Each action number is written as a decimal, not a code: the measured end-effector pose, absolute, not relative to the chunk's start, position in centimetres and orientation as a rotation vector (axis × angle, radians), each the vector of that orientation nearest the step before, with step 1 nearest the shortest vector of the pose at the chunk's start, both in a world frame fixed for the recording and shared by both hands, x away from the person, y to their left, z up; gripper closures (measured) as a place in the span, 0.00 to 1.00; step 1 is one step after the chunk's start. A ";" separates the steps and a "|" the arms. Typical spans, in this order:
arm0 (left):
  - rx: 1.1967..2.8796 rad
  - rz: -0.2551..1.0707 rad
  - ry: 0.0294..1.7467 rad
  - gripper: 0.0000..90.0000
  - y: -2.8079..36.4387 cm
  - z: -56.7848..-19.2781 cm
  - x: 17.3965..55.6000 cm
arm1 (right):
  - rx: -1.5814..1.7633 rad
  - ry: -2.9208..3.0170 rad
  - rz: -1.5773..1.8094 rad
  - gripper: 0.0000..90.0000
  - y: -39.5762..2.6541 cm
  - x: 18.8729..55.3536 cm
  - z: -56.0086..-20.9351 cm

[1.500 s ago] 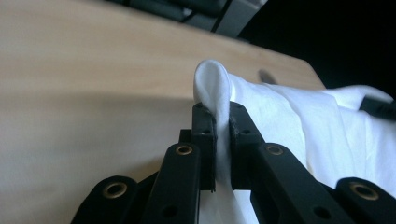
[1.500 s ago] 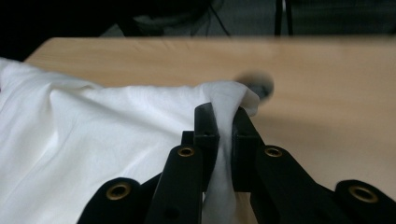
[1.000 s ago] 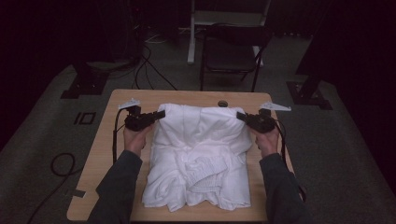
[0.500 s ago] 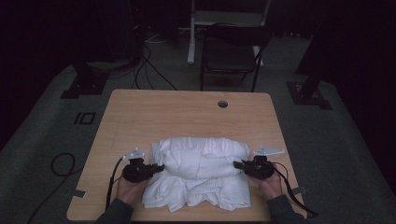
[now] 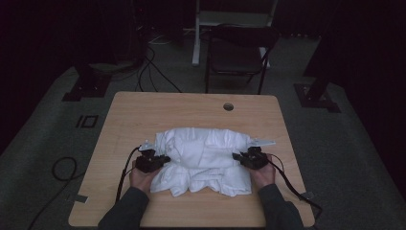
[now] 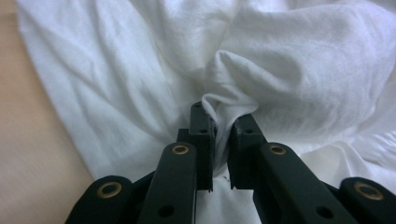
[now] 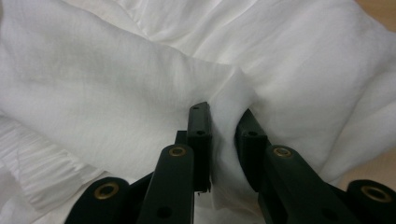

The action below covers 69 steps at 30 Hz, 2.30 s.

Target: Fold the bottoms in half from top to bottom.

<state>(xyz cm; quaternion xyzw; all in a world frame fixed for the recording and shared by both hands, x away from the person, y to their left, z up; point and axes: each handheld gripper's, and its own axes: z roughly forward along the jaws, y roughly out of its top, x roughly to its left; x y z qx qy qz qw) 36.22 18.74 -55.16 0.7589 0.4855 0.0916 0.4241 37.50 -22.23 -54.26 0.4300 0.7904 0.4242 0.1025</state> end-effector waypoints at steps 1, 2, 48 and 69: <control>1.901 0.249 1.233 0.89 18.7 -55.0 37.0 | 1.275 2.322 1.246 0.88 -22.1 38.1 -54.3; 1.891 0.252 1.249 0.88 18.6 -54.9 37.3 | 1.284 2.309 1.238 0.87 -21.8 38.9 -54.2; 1.781 0.140 1.063 0.96 22.3 -50.7 27.2 | 1.144 2.227 1.385 0.97 -28.1 30.3 -49.0; 1.940 0.143 1.197 0.94 20.2 -55.7 29.4 | 1.249 2.407 1.033 0.95 -26.2 31.6 -54.7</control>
